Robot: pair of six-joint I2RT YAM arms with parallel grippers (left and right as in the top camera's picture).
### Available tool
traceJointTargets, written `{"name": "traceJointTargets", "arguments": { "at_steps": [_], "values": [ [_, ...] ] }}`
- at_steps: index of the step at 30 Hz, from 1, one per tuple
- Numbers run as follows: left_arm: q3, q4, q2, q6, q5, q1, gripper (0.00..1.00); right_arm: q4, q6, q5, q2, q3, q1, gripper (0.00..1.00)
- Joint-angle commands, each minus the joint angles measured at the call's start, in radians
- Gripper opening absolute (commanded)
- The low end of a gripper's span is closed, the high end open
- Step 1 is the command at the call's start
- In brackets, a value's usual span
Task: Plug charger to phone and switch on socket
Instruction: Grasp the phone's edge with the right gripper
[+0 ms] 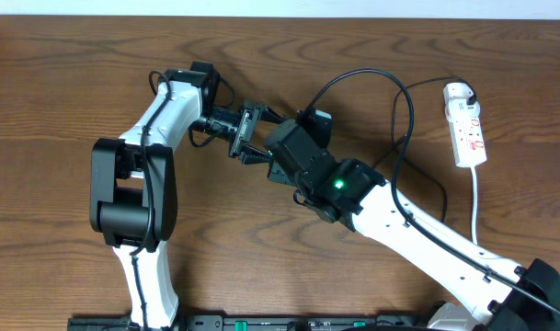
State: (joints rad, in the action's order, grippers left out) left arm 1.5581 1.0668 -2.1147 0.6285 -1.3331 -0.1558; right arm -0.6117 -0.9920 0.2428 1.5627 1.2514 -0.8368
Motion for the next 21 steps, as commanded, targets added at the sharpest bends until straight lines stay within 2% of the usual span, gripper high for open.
{"name": "traceJointTargets", "arguments": {
  "at_steps": [1, 8, 17, 21],
  "values": [
    [-0.003, 0.006, 0.037, -0.007, -0.047, -0.004, 0.64, -0.002, -0.006, 0.005, 0.009, 0.023, -0.006, 0.08],
    [-0.003, 0.006, 0.037, -0.007, -0.047, -0.004, 0.64, -0.003, -0.006, 0.005, 0.009, 0.023, -0.006, 0.01],
    [-0.003, 0.006, 0.037, -0.006, -0.047, -0.004, 0.65, -0.002, 0.006, 0.017, 0.008, 0.023, -0.005, 0.01],
    [-0.003, 0.005, 0.037, -0.006, -0.047, -0.003, 0.8, -0.015, 0.005, 0.016, -0.005, 0.023, 0.013, 0.01]
  ]
}}
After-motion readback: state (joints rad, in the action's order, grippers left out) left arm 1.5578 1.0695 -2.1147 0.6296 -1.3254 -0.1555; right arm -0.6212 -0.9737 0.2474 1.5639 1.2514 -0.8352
